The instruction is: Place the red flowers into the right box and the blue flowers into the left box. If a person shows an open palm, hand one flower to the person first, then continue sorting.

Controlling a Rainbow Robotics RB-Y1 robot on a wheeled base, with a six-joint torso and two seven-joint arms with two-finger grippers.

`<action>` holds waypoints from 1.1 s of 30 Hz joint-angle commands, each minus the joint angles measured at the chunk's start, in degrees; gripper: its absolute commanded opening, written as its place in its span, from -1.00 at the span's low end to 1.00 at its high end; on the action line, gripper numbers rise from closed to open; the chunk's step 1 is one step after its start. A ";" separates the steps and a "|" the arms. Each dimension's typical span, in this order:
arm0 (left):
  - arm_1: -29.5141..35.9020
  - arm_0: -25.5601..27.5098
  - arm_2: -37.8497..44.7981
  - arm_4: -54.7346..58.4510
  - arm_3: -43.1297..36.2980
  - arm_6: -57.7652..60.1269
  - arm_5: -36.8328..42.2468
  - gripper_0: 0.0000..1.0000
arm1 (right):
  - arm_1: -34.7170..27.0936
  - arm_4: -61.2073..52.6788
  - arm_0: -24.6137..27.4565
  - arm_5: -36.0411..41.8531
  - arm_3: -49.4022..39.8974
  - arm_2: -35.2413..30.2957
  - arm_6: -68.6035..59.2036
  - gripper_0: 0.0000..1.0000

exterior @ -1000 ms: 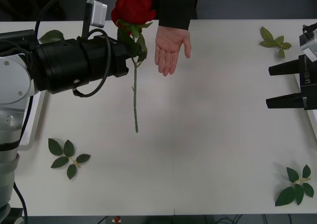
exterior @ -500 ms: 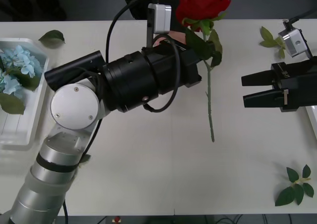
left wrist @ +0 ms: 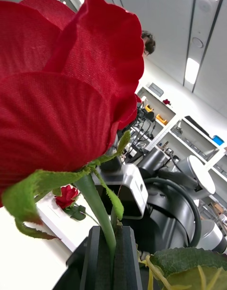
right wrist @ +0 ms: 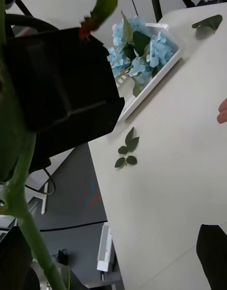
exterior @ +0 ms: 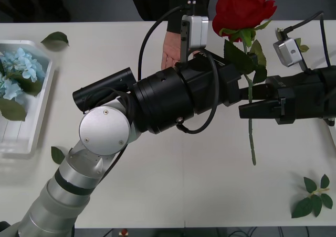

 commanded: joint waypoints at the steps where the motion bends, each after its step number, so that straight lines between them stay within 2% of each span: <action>1: 0.63 -0.02 0.68 -0.41 -1.21 1.96 -0.35 -1.00 | 0.35 -0.94 0.05 0.29 -0.66 -0.77 -1.32 0.57; 2: 0.63 -0.02 0.68 -0.50 -1.30 2.05 -0.35 -1.00 | 0.43 -1.03 0.14 0.38 -0.75 -0.77 -1.32 0.38; 3: 0.63 -0.02 0.68 -0.76 -1.21 2.14 -0.35 -1.00 | 0.43 -1.03 0.22 0.55 -0.75 -0.77 -1.41 0.01; 5: 0.63 0.07 0.68 -1.03 -1.21 2.23 -0.26 -1.00 | 0.43 -1.38 0.40 0.55 -0.75 -0.33 -1.50 -0.45; 6: 0.63 0.07 0.68 -1.11 -1.30 2.32 -0.35 -1.00 | 0.52 -1.64 0.49 0.55 -0.75 -0.16 -1.67 -0.77; 8: 0.63 0.07 0.68 -1.11 -1.21 2.49 -0.35 -1.00 | 0.43 -1.99 0.58 0.46 -0.75 0.11 -2.02 -0.95; 9: 0.63 0.07 0.77 -1.11 -1.30 2.58 -0.35 -1.00 | 0.43 -2.35 0.75 0.29 -0.75 0.28 -2.20 -1.00; 23: 0.72 0.42 1.30 -1.11 -1.30 2.93 -0.35 -0.96 | 1.05 -3.58 1.02 0.20 -0.75 0.72 -2.73 -1.00; 24: 0.98 0.42 1.30 -1.11 -1.30 2.93 -0.26 -0.54 | 1.05 -3.58 1.02 0.20 -0.75 0.72 -2.64 -1.00; 25: 1.07 0.42 1.30 -1.20 -1.30 2.93 -0.35 -0.27 | 1.05 -3.66 1.02 0.20 -0.75 0.72 -2.64 -1.00; 26: 1.42 0.42 1.47 -1.11 -1.30 2.93 -0.26 0.39 | 1.05 -3.58 1.02 0.11 -0.75 0.72 -2.55 -1.00; 27: 1.77 0.42 1.47 -1.11 -1.30 3.02 -0.08 0.66 | 1.05 -3.66 0.93 0.20 -0.75 0.72 -2.46 -1.00; 29: 2.83 0.42 1.83 -0.32 -1.47 3.02 0.62 1.00 | 1.05 -3.66 1.02 0.11 -0.75 0.72 -2.20 -1.00; 33: 5.73 0.86 2.88 1.26 -3.23 3.19 2.64 1.00 | 1.05 -3.58 1.02 0.11 -0.75 0.19 -1.67 -1.00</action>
